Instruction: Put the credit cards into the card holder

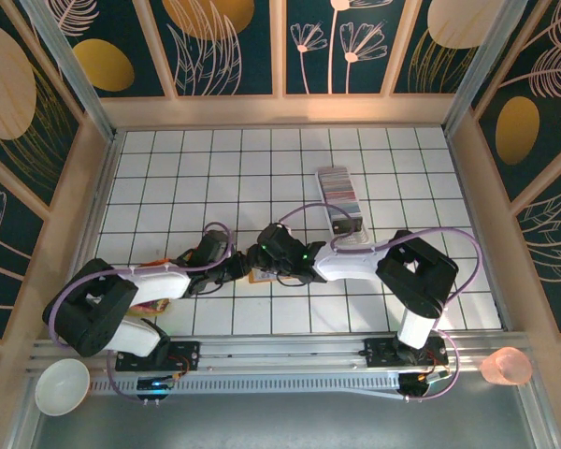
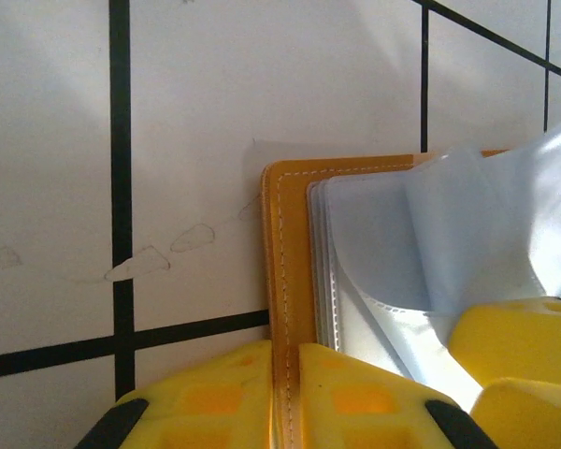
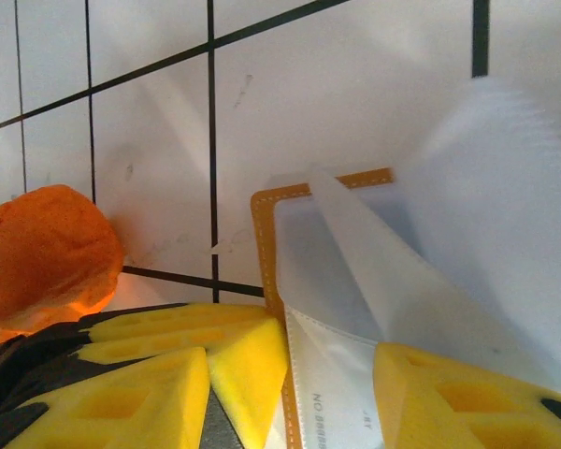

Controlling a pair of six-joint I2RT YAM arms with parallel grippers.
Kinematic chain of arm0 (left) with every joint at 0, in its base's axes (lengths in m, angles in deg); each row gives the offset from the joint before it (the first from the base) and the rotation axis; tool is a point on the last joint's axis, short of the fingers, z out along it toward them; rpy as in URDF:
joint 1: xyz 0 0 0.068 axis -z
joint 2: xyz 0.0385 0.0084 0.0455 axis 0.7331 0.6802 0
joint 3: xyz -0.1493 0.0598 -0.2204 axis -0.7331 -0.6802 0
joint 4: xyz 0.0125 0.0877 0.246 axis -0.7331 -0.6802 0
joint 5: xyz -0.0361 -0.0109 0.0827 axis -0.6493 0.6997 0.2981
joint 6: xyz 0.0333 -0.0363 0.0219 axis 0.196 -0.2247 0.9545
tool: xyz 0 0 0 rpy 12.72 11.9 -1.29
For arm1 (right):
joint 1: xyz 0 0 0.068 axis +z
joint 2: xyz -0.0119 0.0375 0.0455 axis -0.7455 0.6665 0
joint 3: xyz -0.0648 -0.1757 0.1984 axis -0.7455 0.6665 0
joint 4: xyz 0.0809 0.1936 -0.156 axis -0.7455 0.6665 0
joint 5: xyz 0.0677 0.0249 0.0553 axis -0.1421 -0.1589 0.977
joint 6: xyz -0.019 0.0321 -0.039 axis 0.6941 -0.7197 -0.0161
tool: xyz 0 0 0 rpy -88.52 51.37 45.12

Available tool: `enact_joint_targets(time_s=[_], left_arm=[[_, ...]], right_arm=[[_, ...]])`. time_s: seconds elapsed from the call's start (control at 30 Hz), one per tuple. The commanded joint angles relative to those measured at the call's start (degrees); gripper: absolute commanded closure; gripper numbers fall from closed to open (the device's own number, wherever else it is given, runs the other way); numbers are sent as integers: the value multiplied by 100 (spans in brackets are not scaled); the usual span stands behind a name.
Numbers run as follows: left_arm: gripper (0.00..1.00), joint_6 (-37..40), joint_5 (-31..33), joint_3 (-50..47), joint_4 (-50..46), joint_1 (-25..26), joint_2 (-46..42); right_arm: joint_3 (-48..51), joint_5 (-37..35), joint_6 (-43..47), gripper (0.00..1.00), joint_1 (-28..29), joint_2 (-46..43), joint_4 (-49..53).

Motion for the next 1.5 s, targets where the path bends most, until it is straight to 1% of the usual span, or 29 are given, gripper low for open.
enact_joint_targets(time_s=[0.0, 0.2, 0.4, 0.57, 0.73, 0.83, 0.9, 0.97, 1.07, 1.2, 1.27, 1.33, 1.47], left_arm=[[89, -88, -88, -160, -192, 69, -108], [91, -222, 169, -292, -215, 67, -404], [91, -330, 270, -362, -207, 66, -554], [91, -470, 405, -463, -138, 67, -784], [91, -529, 561, -498, -262, 71, -1030], [90, -552, 647, -538, -268, 70, -1170], [90, -536, 624, -536, -270, 67, -1210], [90, -537, 620, -540, -273, 69, -1195], [90, -543, 575, -526, -191, 67, -1130], [90, -544, 424, -465, -84, 67, -1048], [91, -540, 415, -458, -94, 70, -1046], [91, -542, 470, -450, -181, 67, -1097], [91, -605, 607, -534, -257, 64, -1250]], right_arm=[[110, 180, -162, 50, 85, -68, -513], [30, 268, -91, 51, 177, -173, -743], [83, 231, -20, 50, 237, -516, -918], [205, 131, -19, 50, 226, -643, -853], [302, 130, -25, 50, 227, -704, -890], [277, -134, -18, 50, 209, -667, -576], [170, -140, 11, 51, 167, -510, -276], [128, -228, 82, 50, 190, -468, -202], [186, -603, 213, 51, 258, -546, -50], [303, -678, 309, 52, 236, -506, 191], [128, -752, 412, 52, 246, -353, 539], [-115, -808, 535, 50, 265, -147, 799], [-400, -734, 779, 49, 306, 143, 832]])
